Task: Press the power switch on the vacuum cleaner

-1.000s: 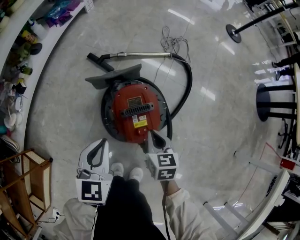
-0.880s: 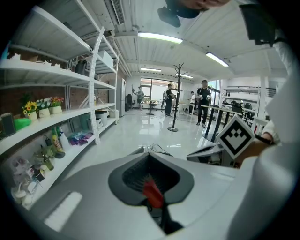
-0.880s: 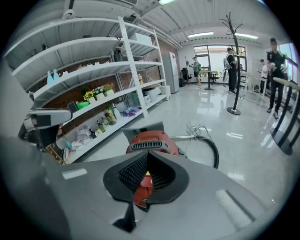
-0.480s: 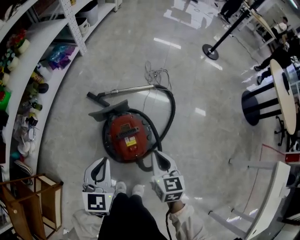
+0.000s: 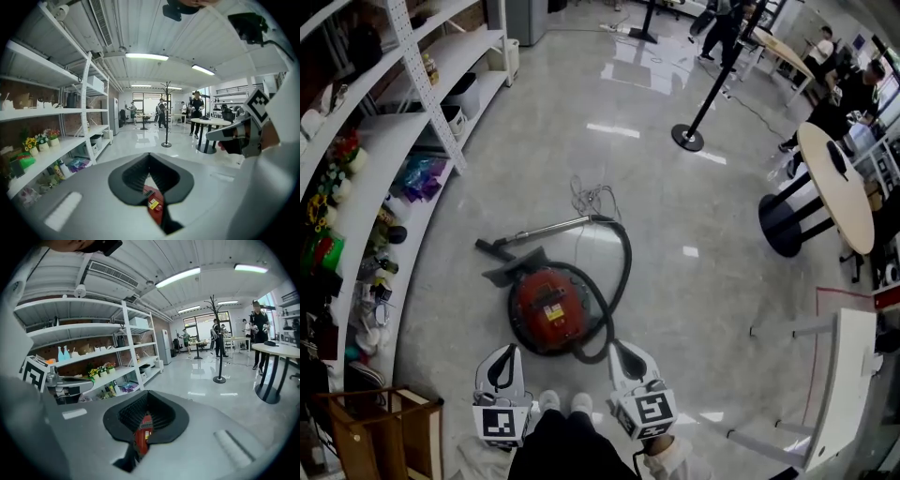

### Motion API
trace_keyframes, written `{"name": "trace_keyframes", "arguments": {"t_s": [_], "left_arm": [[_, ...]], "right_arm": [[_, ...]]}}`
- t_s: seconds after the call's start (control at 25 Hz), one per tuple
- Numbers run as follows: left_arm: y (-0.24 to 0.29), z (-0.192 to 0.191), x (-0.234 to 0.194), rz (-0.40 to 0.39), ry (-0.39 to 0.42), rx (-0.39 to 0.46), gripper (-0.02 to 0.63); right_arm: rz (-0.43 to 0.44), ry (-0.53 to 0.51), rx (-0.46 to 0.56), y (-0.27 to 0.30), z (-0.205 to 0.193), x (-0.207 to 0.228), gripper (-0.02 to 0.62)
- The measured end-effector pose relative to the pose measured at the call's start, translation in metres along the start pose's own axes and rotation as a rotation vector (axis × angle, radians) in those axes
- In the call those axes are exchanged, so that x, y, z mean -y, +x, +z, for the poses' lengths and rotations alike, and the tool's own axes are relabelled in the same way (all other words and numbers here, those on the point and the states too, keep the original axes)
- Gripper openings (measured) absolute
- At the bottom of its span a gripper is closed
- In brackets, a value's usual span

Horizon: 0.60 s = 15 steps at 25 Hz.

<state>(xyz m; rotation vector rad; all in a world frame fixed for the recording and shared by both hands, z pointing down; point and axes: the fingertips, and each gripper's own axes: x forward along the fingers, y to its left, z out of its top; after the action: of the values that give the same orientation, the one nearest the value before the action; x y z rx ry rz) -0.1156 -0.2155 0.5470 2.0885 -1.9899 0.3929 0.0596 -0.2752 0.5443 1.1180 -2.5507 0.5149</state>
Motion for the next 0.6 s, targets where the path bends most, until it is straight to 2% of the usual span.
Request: {"name": "trace_keyframes", "arguments": {"t_s": [0.4, 0.6], "left_arm": [[-0.026, 0.077, 0.025, -0.032, 0.055, 0.112, 0.000], [-0.044, 0.098, 0.030, -0.041, 0.070, 0.149, 0.000]], "right_arm": [[-0.007, -0.024, 0.099, -0.064, 0.056, -0.006, 0.002], [-0.019, -0.018, 0.131, -0.089, 0.067, -0.010, 0.001]]}}
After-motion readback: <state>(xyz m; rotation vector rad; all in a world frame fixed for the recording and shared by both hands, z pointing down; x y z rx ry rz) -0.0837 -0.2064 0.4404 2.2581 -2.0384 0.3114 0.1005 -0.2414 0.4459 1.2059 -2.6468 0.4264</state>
